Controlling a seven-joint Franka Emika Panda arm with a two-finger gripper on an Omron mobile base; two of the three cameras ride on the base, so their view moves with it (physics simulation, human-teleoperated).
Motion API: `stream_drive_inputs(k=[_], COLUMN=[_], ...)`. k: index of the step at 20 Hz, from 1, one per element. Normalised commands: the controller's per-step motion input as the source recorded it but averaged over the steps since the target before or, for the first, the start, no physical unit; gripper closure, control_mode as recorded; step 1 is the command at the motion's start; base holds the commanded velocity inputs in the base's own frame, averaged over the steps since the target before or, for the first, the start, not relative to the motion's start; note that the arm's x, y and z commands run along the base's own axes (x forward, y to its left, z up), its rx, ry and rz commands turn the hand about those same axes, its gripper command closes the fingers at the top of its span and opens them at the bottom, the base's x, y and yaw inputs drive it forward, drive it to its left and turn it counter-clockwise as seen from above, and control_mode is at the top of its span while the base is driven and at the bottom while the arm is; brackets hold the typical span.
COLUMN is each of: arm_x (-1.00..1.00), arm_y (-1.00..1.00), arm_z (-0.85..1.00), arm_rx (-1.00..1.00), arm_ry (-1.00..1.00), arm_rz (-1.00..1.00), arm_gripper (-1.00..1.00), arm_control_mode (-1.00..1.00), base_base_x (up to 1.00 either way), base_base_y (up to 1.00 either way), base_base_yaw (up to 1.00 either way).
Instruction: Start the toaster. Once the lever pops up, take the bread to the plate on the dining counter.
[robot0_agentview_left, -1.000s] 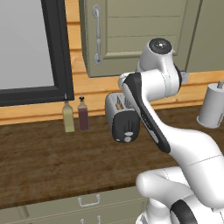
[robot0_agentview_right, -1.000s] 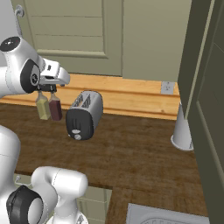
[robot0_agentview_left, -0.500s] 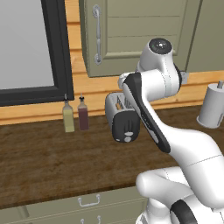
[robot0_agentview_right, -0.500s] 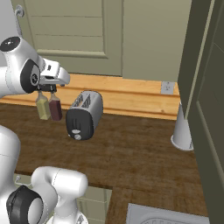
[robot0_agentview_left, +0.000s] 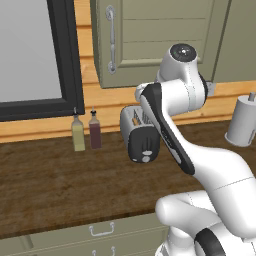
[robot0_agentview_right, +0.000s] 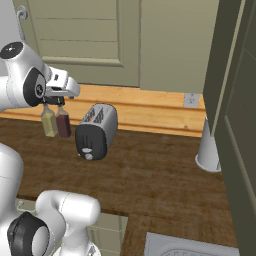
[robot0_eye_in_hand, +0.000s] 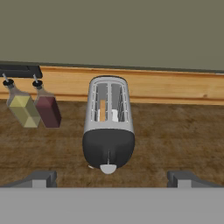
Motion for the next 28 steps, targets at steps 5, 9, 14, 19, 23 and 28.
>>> stream_drive_inputs(k=[5, 9, 14, 19, 23, 28], arm_x=[0.0, 0.0, 0.0, 0.0, 0.0, 0.0], arm_y=[0.0, 0.0, 0.0, 0.0, 0.0, 0.0], arm_z=[0.0, 0.0, 0.0, 0.0, 0.0, 0.0], arm_rx=[0.0, 0.0, 0.0, 0.0, 0.0, 0.0], arm_ry=[0.0, 0.0, 0.0, 0.0, 0.0, 0.0], arm_rz=[0.0, 0.0, 0.0, 0.0, 0.0, 0.0], arm_gripper=[-1.0, -1.0, -1.0, -1.0, -1.0, -1.0], arm_control_mode=[-1.0, -1.0, -1.0, -1.0, -1.0, -1.0], base_base_x=[0.0, 0.0, 0.0, 0.0, 0.0, 0.0], base_base_y=[0.0, 0.0, 0.0, 0.0, 0.0, 0.0], base_base_yaw=[0.0, 0.0, 0.0, 0.0, 0.0, 0.0])
